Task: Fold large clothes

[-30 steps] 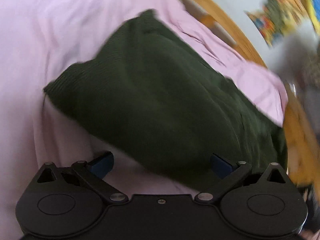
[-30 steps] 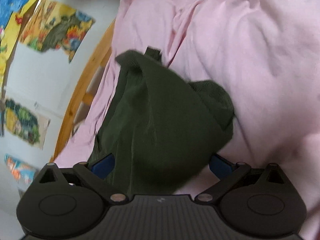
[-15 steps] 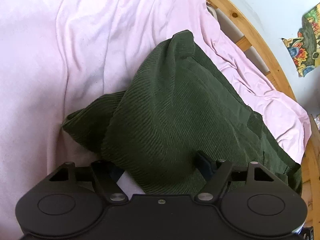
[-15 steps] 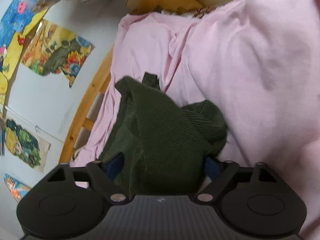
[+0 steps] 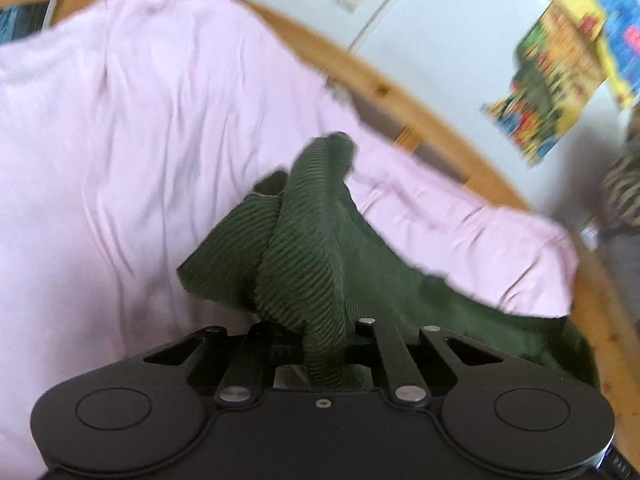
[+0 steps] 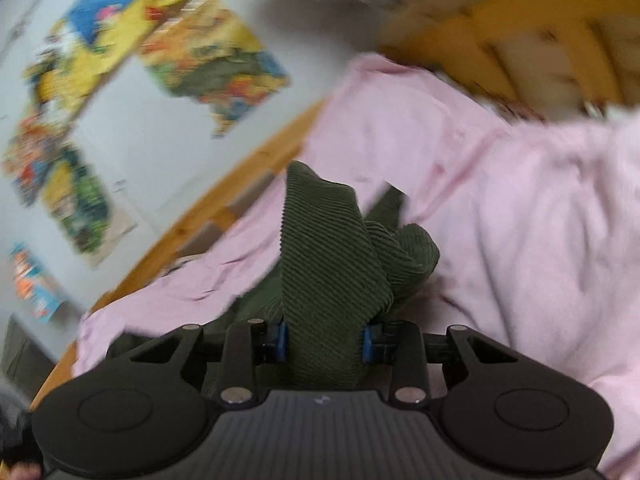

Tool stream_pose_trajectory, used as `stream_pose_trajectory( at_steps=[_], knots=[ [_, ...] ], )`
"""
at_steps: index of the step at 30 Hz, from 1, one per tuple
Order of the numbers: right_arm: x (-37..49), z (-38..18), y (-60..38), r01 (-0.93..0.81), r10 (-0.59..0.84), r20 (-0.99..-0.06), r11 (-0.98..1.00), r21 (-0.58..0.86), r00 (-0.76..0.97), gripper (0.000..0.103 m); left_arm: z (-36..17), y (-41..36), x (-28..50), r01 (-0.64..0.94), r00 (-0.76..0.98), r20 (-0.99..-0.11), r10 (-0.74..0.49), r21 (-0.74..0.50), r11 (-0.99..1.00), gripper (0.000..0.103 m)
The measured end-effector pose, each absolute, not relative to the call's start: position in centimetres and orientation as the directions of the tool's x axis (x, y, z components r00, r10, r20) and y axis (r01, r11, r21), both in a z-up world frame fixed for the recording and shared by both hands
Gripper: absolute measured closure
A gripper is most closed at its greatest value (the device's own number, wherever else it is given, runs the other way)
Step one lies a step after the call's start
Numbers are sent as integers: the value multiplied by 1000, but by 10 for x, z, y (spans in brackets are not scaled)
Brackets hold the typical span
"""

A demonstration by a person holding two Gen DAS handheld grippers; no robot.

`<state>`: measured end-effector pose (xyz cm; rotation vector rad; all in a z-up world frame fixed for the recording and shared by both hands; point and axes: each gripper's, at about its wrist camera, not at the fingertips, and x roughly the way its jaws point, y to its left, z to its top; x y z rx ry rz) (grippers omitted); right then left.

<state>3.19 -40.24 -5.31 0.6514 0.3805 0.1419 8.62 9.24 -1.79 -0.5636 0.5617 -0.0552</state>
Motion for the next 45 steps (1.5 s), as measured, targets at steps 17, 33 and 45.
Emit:
stream_pose_trajectory(
  at_steps=[17,33,45],
  knots=[
    [-1,-58,-381,183,186,-579,835,519,794,29,-83,128,51,-125,783,-577,-234,-514,849,49],
    [2,-22,-299,125,-111,-368,992,13,923,0,-75,138,87,-128,717,-662,-218,-433,892,31],
    [52,-36,-217,-54,-1,-429,992,-116,903,0,-53,117,88,-34,739,-653,-164,-279,960,45]
  ],
)
